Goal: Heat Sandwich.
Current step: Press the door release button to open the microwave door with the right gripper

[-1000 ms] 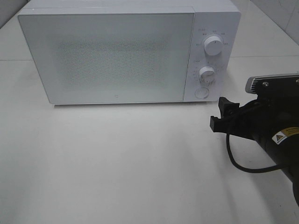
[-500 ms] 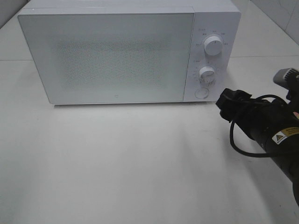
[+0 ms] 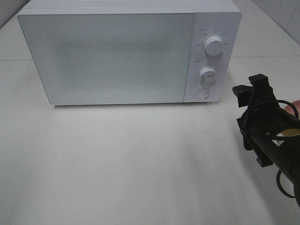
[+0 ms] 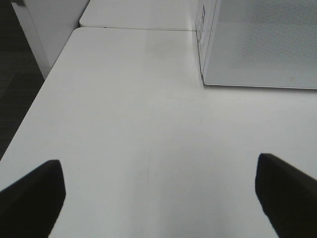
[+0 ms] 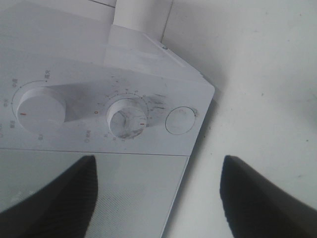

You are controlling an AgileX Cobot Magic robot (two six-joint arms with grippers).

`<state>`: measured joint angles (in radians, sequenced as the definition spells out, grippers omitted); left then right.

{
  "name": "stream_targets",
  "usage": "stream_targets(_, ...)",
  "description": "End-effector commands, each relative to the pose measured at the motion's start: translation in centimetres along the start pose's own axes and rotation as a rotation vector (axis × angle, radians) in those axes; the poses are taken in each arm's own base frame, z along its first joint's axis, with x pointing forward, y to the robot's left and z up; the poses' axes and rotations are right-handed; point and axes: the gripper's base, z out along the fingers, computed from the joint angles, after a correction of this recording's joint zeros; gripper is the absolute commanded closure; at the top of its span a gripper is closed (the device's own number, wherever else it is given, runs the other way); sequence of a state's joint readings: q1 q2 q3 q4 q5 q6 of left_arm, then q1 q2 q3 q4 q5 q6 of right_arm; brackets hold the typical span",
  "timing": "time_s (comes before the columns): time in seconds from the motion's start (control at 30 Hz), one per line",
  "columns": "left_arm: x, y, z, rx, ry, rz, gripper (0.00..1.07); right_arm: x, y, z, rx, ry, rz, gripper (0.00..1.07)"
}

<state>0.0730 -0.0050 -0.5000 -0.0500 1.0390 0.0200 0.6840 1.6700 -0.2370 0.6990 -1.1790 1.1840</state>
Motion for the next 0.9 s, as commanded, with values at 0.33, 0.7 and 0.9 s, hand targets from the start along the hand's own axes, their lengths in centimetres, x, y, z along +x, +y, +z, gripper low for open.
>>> stream_targets(0.33,0.2,-0.1,-0.3,0.003,-0.024,-0.005,0.09,0.4,-0.6,-0.1,0.063,0.036,0.124,1.07)
stream_targets(0.7,0.2,-0.1,-0.3,0.003,-0.024,-0.005,0.09,0.8,-0.4,-0.1,0.056,0.077,0.188,1.07)
stream_targets(0.9,0.2,-0.1,-0.3,0.003,-0.024,-0.005,0.09,1.7,-0.2,0.9,0.096,0.104,0.189,1.07)
